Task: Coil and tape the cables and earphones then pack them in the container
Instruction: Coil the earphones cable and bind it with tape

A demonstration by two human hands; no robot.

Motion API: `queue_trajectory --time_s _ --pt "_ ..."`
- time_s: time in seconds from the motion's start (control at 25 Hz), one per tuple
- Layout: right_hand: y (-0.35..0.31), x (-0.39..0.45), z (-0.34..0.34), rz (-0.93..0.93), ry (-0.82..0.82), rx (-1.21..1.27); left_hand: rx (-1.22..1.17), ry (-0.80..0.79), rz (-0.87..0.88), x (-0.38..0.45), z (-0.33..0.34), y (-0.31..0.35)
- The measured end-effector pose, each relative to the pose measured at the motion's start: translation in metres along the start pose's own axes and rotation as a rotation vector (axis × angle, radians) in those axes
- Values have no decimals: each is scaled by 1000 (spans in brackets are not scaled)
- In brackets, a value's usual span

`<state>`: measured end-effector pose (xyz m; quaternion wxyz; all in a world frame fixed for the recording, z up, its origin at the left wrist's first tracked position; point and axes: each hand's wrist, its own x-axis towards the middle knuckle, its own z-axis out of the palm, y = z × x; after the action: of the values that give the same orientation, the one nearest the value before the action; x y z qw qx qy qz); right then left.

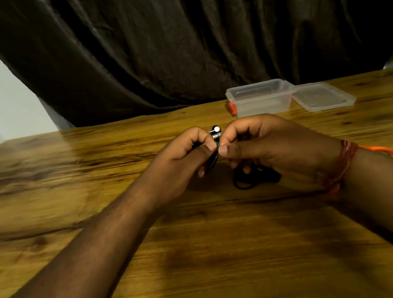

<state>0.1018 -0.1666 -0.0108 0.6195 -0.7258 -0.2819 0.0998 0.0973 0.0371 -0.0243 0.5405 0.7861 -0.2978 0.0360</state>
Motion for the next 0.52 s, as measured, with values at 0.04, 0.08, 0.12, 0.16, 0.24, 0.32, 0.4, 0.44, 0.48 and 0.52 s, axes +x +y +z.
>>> queue_trajectory --time_s 0.04,0.08,0.12,0.16,0.24,0.32,0.4,0.44,0.48,0.52 --pt "0 0 0 9 -8 36 -5 2 -3 0 0 0" --pt "0 0 0 16 -7 59 -15 9 -9 1 0 0" --pt "-1 0 0 20 -1 63 -27 20 -18 1 0 0" --pt "-1 -1 -2 19 1 52 -39 27 -25 1 -1 0" --pt "-3 -1 -5 13 -16 36 -47 28 -33 1 -1 0" --pt "-4 -1 -6 7 -31 55 -52 32 -45 1 -3 0" --pt "-5 -1 -6 -10 -22 54 -76 35 -54 1 -4 -1" --pt "-5 -1 -5 -23 -9 35 -102 33 -60 1 -3 -1" --pt "-6 -1 -5 -38 8 9 -147 32 -69 2 -3 -2" --pt "-6 0 -6 -50 28 -16 -207 27 -81 2 -2 -3"
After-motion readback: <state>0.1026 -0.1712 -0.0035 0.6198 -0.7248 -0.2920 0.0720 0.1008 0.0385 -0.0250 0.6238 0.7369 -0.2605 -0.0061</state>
